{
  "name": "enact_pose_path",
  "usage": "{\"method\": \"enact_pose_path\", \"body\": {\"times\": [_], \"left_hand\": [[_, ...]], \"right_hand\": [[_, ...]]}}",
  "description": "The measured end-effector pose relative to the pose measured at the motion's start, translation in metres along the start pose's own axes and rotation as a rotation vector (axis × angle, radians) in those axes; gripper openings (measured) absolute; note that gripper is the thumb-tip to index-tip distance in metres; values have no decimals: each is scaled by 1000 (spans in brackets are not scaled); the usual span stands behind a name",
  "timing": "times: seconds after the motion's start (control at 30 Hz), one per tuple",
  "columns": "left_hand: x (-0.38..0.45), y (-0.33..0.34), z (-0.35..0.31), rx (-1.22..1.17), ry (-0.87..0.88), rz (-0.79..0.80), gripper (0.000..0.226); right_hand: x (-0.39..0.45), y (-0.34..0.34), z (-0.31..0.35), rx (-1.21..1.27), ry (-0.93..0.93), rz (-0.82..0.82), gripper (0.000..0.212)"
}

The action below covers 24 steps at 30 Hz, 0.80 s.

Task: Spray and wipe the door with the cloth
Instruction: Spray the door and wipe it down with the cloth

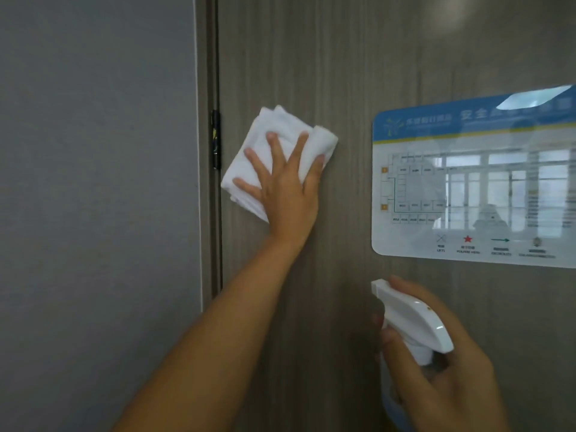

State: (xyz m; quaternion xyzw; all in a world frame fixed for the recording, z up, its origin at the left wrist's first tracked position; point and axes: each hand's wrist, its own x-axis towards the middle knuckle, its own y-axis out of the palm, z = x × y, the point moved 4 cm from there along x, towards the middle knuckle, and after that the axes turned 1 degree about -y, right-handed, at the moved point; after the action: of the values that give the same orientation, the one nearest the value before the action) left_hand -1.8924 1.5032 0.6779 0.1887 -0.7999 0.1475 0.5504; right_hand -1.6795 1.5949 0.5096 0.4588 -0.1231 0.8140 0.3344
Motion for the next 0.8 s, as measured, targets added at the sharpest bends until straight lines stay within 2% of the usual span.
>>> {"method": "enact_pose_path", "body": {"times": [0.17, 0.3, 0.43, 0.57, 0.67, 0.8], "left_hand": [[93, -11, -23, 38, 160, 93, 57], [126, -18, -31, 78, 258, 130, 62], [108, -20, -22, 95, 423, 172, 53], [69, -15, -3, 177, 612, 211, 52], [26, -14, 11, 203, 656, 219, 55], [-36, -14, 26, 177, 633, 230, 54]], "right_hand": [[12, 2, -16, 139, 103, -40, 52], [14, 4, -8, -41, -27, -33, 58], [24, 8, -3, -5, -34, -24, 58], [41, 17, 16, 23, -124, -19, 54], [56, 22, 27, 3, -142, -3, 44], [72, 28, 42, -34, -217, 18, 44]]}}
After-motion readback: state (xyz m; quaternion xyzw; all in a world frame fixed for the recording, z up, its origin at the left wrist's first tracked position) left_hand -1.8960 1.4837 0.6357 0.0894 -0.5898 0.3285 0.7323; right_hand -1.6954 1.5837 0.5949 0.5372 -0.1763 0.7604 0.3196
